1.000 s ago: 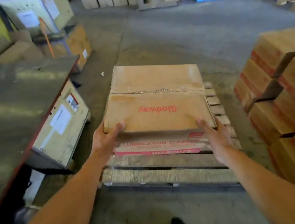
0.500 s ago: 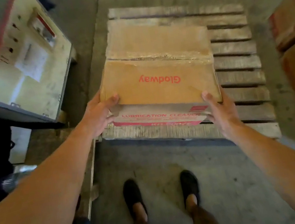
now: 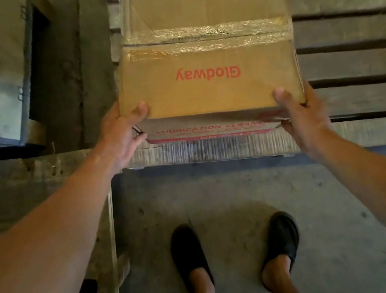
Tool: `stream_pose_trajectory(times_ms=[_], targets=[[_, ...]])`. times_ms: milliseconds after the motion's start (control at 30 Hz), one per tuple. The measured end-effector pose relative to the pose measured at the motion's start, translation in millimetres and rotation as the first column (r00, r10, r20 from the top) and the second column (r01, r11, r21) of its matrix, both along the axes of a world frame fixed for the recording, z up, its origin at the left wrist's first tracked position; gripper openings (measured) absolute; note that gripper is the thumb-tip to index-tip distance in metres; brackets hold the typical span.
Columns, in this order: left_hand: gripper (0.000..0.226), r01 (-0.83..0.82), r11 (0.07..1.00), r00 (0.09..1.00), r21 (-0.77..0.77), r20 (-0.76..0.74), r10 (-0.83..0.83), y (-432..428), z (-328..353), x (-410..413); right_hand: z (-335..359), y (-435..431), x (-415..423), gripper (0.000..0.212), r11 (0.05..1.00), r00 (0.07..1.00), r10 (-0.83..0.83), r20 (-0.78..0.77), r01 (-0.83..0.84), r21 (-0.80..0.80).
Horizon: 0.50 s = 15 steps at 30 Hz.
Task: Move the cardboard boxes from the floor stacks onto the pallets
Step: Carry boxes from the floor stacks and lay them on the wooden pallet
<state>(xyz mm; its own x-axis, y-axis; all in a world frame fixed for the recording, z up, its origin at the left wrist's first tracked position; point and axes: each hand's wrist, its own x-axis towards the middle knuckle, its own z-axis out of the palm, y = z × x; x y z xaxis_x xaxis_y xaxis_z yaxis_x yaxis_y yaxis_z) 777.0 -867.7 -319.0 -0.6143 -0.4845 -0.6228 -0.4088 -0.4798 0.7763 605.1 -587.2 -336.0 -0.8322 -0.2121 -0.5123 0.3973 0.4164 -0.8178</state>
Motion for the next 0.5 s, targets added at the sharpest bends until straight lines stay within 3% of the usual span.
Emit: stream_pose_trajectory(times_ms=[100,167,233,367,500], targets=[[0.058,-0.005,1.000,1.000,0.003,0.009,0.005,-3,-37,7,-36,-4,-2,0.050,1.000,1.000,0.017,-0.018,-0.016,0.011],[0.045,-0.020,1.000,1.000,0.008,0.015,0.020,-3,-55,13,-53,-4,2,0.048,1.000,1.000,0.013,-0.021,-0.013,0.020],[0.041,-0.046,0.999,0.999,0.023,0.017,0.046,0,-68,18,-66,-3,9,0.055,1.000,1.000,-0.008,-0.015,0.008,0.026],[0.039,-0.082,0.996,0.996,0.036,0.021,0.081,7,-78,27,-83,2,26,0.094,0.997,0.997,-0.078,0.022,0.077,0.020],[0.032,-0.128,0.989,0.992,0.073,0.018,0.127,14,-79,35,-87,10,42,0.096,0.996,0.996,-0.085,0.031,0.085,0.001]])
